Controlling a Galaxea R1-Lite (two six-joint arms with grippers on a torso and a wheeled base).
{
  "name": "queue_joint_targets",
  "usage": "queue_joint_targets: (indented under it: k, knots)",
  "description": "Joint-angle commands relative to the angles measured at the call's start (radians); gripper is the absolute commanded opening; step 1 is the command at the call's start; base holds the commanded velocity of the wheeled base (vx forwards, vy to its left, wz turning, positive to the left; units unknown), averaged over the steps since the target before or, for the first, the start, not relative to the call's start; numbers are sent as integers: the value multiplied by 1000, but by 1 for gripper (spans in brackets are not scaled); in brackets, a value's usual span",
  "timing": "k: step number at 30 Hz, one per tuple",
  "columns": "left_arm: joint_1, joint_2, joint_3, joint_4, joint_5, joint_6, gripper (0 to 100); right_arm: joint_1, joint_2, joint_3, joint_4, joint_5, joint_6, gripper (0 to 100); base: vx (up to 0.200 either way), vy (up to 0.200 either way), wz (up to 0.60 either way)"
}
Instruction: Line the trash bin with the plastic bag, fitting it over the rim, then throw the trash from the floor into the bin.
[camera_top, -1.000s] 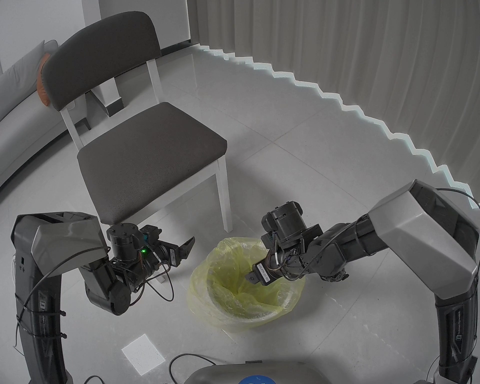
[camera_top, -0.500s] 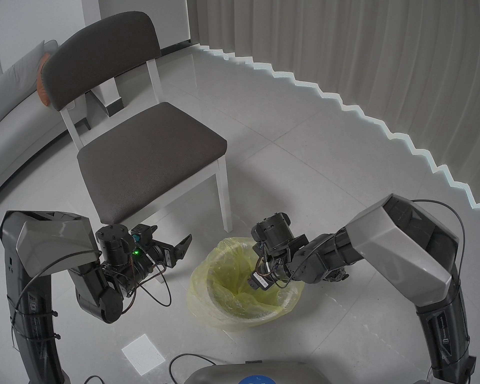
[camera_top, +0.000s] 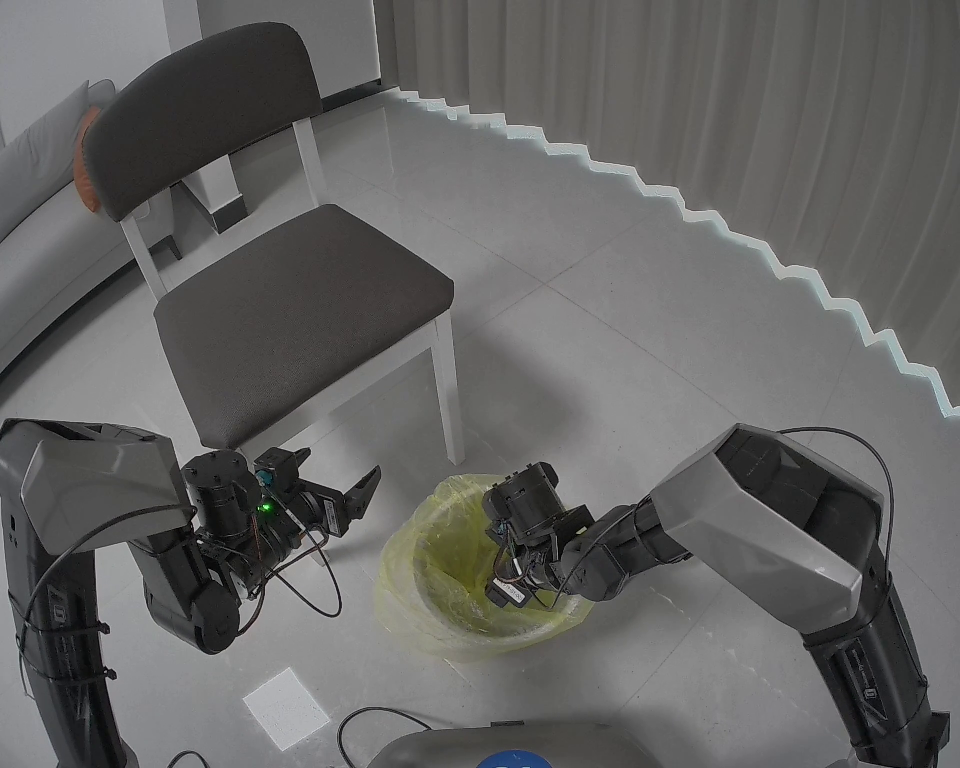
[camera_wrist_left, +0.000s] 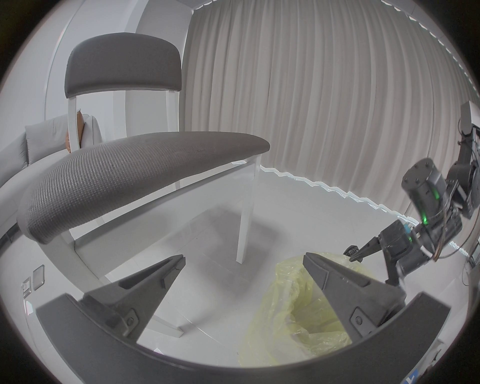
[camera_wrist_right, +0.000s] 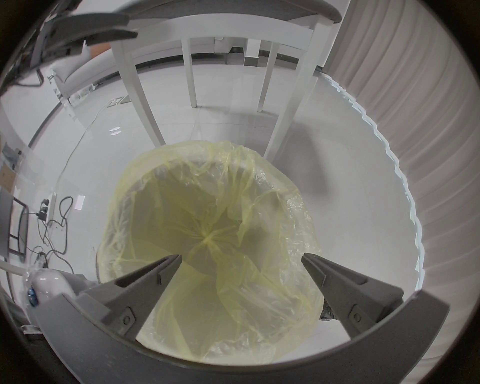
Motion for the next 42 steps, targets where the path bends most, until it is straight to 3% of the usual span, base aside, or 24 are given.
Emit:
queue_joint_targets:
  k: [1, 21, 30, 37, 42]
  knots:
    - [2, 3, 13, -13, -1, 0, 100, 14, 17, 2, 0, 0, -3, 100, 0, 0, 0]
    - [-23, 2, 34, -13, 4, -2, 100, 151, -84, 146, -3, 11, 9, 100, 0, 0, 0]
    - [-27, 0, 36, -13, 5, -3, 100, 76, -67, 40, -1, 11, 8, 100, 0, 0, 0]
    - [-41, 3, 34, -13, 7, -2, 100, 0, 62, -118, 0, 0, 4, 100, 0, 0, 0]
    - [-41, 3, 36, -13, 8, -2, 100, -1, 105, -139, 2, -1, 3, 100, 0, 0, 0]
